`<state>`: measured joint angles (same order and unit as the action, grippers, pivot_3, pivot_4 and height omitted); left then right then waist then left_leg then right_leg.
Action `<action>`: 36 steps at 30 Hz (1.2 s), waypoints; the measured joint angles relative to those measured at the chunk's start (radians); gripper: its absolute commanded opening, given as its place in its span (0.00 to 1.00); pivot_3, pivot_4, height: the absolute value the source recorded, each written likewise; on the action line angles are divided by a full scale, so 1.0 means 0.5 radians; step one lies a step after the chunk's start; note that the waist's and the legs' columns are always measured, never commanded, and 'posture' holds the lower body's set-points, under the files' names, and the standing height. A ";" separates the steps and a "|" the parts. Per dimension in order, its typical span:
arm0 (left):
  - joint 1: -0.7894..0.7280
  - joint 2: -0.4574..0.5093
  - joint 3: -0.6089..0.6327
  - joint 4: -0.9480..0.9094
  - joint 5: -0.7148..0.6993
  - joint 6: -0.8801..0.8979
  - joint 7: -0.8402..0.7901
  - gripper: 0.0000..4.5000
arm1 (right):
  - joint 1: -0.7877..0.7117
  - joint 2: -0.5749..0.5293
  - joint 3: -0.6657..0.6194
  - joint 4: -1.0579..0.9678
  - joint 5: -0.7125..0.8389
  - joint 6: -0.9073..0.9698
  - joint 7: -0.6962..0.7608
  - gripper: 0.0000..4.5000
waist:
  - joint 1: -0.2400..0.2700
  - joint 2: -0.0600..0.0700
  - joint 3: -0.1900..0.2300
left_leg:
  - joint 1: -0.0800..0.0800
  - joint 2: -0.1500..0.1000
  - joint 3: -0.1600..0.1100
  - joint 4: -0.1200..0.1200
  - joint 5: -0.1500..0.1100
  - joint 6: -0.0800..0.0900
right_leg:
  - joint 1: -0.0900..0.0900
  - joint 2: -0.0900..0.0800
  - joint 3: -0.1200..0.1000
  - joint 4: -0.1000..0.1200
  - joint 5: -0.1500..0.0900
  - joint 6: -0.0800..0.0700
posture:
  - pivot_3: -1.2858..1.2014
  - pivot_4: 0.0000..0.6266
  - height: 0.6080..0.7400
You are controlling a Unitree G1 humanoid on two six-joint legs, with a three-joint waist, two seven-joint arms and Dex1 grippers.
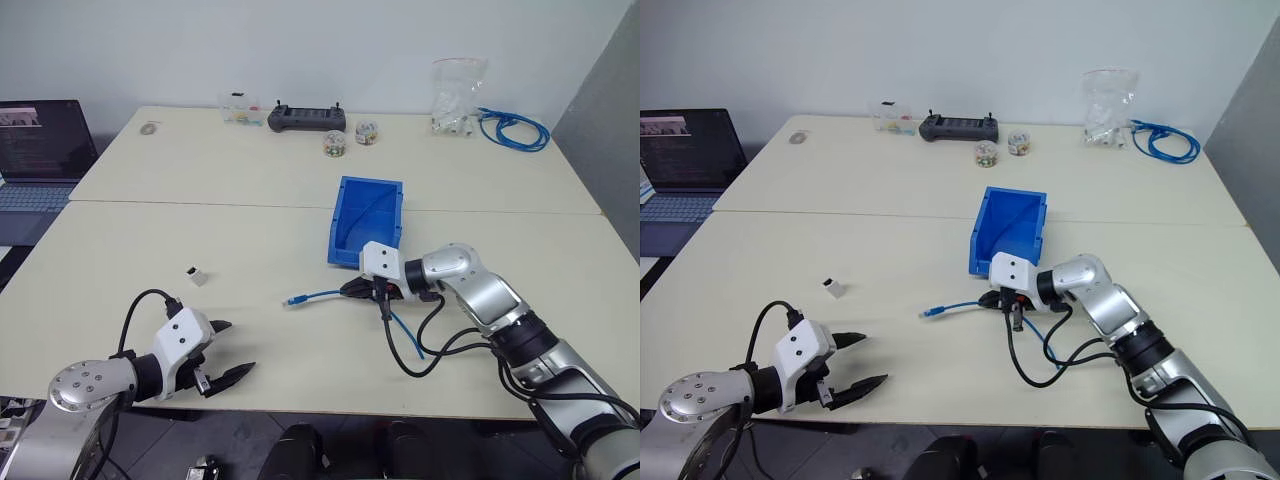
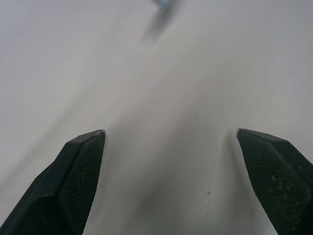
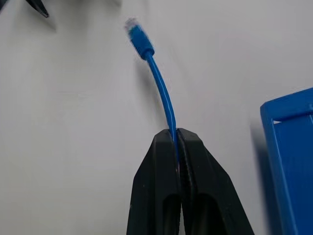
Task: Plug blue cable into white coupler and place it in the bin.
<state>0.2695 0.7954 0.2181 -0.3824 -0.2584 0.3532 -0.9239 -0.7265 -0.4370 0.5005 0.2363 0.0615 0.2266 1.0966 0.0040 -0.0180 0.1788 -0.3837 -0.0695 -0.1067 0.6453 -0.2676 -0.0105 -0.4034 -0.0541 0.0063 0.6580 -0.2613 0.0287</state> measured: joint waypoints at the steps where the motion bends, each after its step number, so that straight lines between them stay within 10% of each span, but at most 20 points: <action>1: -0.019 -0.001 -0.003 0.019 0.011 -0.019 0.006 1.00 | -0.008 0.015 0.007 0.038 -0.012 -0.005 0.000 0.00 | -0.001 0.000 0.000 | -0.001 0.000 0.000 0.000 0.000 0.000 | -0.001 0.000 0.000 0.001 0.000 -0.001 | 0.52 0.24 1.00; 15: -0.274 -0.027 -0.155 0.168 0.050 -0.112 0.036 1.00 | -0.027 0.135 -0.064 0.221 -0.117 0.004 -0.019 0.73 | -0.027 0.000 0.000 | 0.000 0.001 0.002 0.000 0.000 0.000 | -0.002 0.003 0.002 0.013 0.004 -0.005 | 0.52 0.24 1.00; 36: -1.010 -0.083 -0.699 0.806 0.323 -0.422 -0.129 0.91 | 0.770 -0.379 -0.528 -1.338 0.396 1.017 -0.197 0.75 | -0.016 0.001 -0.003 | 0.000 0.003 0.003 0.002 0.001 0.001 | 0.002 0.003 0.002 0.012 0.004 -0.003 | 0.52 0.24 1.00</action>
<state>-0.2354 0.7540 -0.1313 0.0208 -0.0968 0.1421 -0.9885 -0.3416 -0.6266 0.2366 -0.4327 0.2594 0.7349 0.9981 -0.0039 -0.0174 0.1775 -0.3838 -0.0681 -0.1053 0.6461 -0.2670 -0.0098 -0.4023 -0.0524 0.0074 0.6641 -0.2594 0.0270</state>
